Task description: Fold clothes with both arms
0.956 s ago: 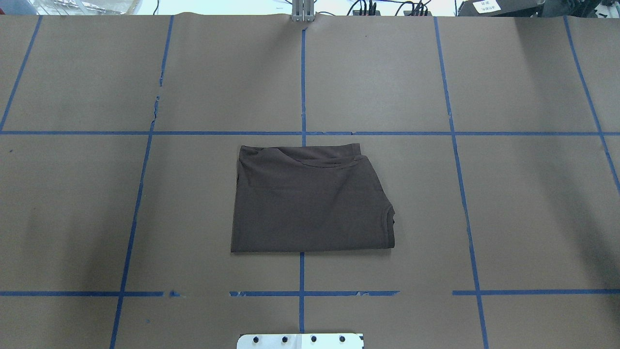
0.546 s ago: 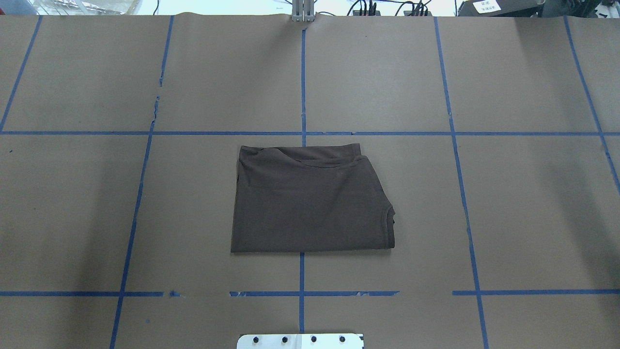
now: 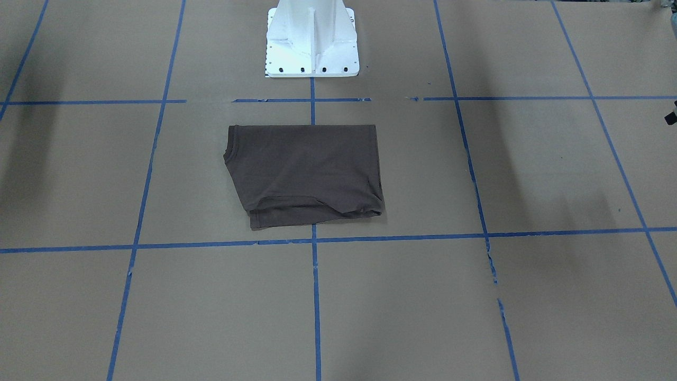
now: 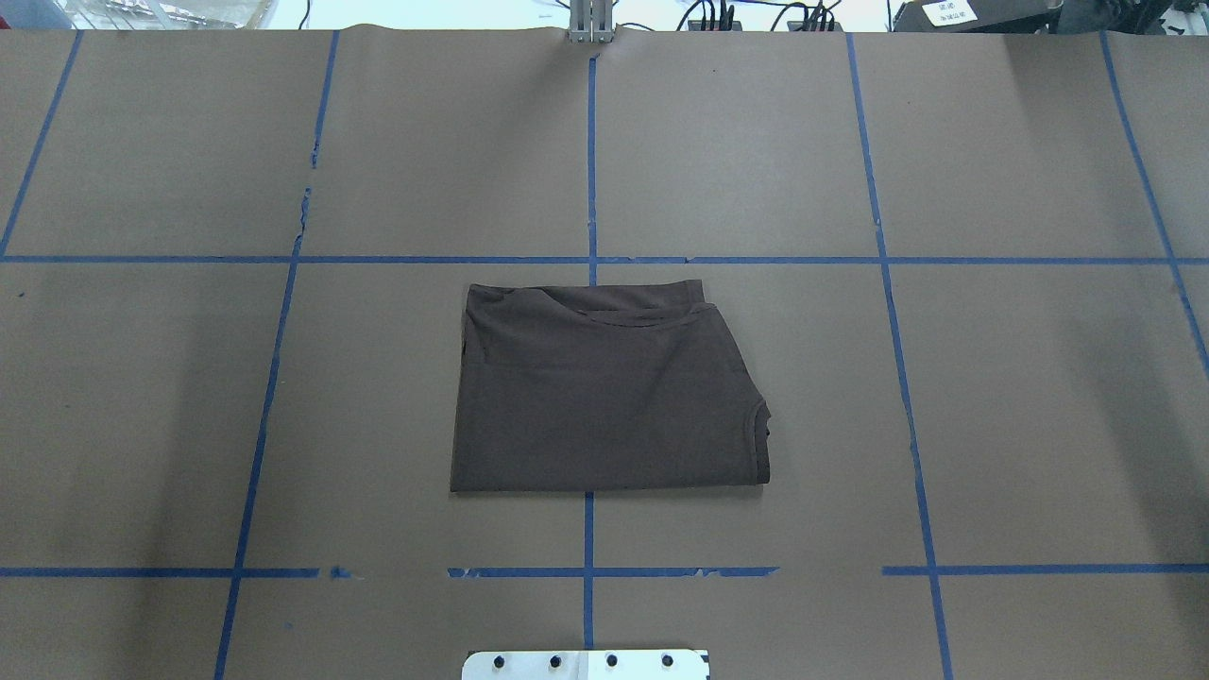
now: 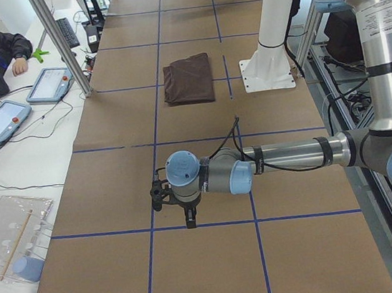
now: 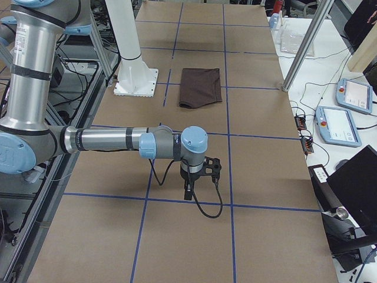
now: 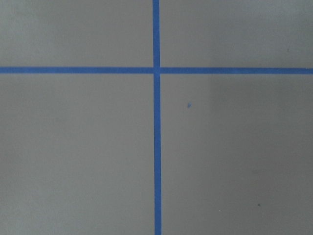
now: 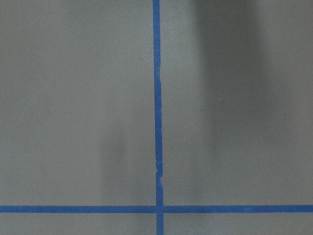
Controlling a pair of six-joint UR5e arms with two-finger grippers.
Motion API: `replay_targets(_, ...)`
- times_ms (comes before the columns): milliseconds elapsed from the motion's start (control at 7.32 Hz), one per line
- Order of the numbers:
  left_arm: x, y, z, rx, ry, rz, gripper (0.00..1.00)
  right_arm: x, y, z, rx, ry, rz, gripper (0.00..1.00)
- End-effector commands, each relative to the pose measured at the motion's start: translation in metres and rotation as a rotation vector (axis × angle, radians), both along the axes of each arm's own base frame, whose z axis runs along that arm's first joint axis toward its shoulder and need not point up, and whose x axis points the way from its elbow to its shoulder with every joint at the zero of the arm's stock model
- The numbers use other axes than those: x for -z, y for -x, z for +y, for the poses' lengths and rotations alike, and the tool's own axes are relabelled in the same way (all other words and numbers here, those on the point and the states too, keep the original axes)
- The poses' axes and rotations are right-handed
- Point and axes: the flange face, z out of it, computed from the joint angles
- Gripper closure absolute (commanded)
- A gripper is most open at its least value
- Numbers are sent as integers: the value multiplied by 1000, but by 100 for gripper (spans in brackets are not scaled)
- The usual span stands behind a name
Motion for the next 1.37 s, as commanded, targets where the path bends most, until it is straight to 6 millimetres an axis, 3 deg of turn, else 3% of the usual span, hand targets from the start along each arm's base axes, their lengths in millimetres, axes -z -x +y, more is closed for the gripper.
replay_targets(0,-1,0,3,0,2,1,0,1,0,0,0,-1,0,0)
replay_targets(546,3,2,-1,-17,-31,-16,0,4,0,-1,0,-9,-1,0)
replay_targets(1230,-3,45,1,2,-92,-104,0,9,0,-5,0,-21,-2,0)
